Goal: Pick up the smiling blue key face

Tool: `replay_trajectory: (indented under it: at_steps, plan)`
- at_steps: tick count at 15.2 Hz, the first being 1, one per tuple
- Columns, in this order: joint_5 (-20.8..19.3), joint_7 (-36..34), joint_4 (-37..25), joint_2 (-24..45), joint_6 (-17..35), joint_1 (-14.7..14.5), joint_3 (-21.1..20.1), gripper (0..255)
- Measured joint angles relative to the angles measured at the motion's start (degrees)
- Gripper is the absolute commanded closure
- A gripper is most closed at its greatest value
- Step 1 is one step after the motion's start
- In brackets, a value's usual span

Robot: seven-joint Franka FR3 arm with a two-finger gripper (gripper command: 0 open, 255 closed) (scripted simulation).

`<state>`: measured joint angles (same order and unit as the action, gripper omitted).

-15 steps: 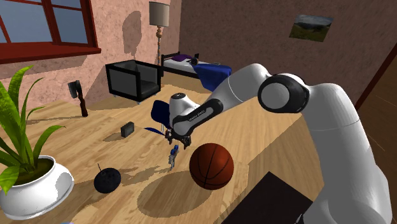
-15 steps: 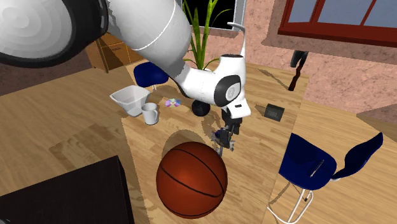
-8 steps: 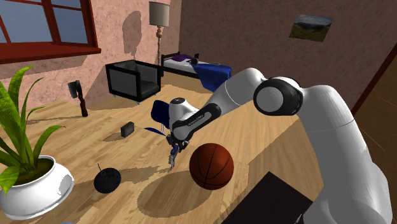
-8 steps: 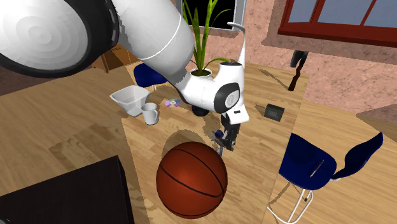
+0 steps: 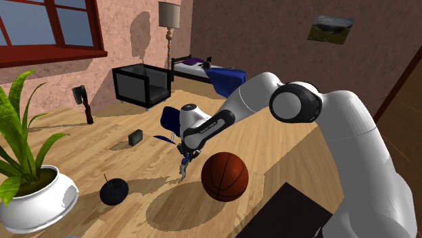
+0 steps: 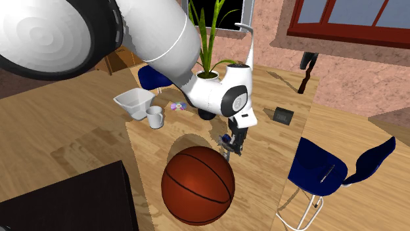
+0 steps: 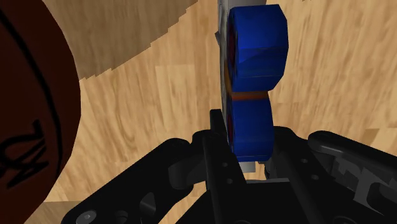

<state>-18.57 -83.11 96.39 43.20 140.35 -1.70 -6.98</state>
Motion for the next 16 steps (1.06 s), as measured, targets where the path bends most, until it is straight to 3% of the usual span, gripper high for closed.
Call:
replay_trajectory:
  at_steps: [16]
  plan:
    - [1.98,1.97,0.94,-7.89,-6.84,1.01,-1.62,255]
